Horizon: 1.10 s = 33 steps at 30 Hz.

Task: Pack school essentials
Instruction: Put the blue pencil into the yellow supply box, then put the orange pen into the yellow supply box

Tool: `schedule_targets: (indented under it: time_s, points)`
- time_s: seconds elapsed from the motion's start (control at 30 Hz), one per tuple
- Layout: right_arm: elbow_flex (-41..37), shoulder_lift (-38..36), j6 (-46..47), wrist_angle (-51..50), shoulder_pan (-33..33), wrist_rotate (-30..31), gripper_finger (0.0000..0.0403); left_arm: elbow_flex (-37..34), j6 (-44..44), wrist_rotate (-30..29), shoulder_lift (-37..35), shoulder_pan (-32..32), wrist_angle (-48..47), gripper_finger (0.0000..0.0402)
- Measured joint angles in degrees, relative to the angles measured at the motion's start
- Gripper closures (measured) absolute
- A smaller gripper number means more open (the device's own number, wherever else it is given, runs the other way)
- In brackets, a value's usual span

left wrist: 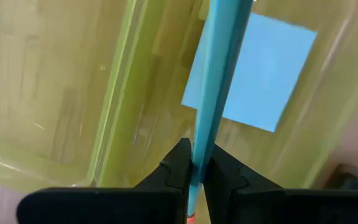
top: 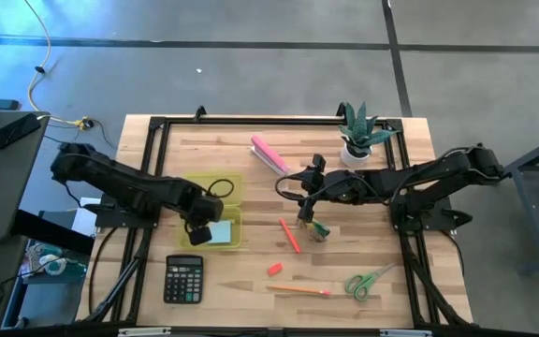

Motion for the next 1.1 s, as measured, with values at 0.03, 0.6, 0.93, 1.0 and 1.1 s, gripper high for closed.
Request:
schedule_targets:
  time_s: [0.03, 0.6, 0.93, 1.0, 1.1]
  points:
    - [0.00, 0.00, 0.00, 0.00, 0.00, 0.00, 0.0199, 0.00, 0.37, 0.03, 0.97, 0.00, 0.05, 0.0382]
    - [0.00, 0.02, -0.17, -0.08, 0.00, 1.51, 0.0199, 0.04, 4.76, 0.03, 6.27, 0.09, 2.75, 0.0335]
    - [0.00, 0.02, -0.17, -0.21, 0.00, 1.62, 0.0199, 2.25, 7.26, -0.01, 6.26, 0.09, 2.55, 0.0259]
    - [0.00, 0.02, -0.15, -0.21, 0.00, 1.60, 0.0199, 3.59, 8.99, -0.23, 5.79, 0.09, 2.51, 0.0256]
    - [0.00, 0.02, 1.13, -0.50, 0.00, 1.59, 0.0199, 5.44, 11.36, -0.33, 4.62, 0.09, 2.37, 0.0255]
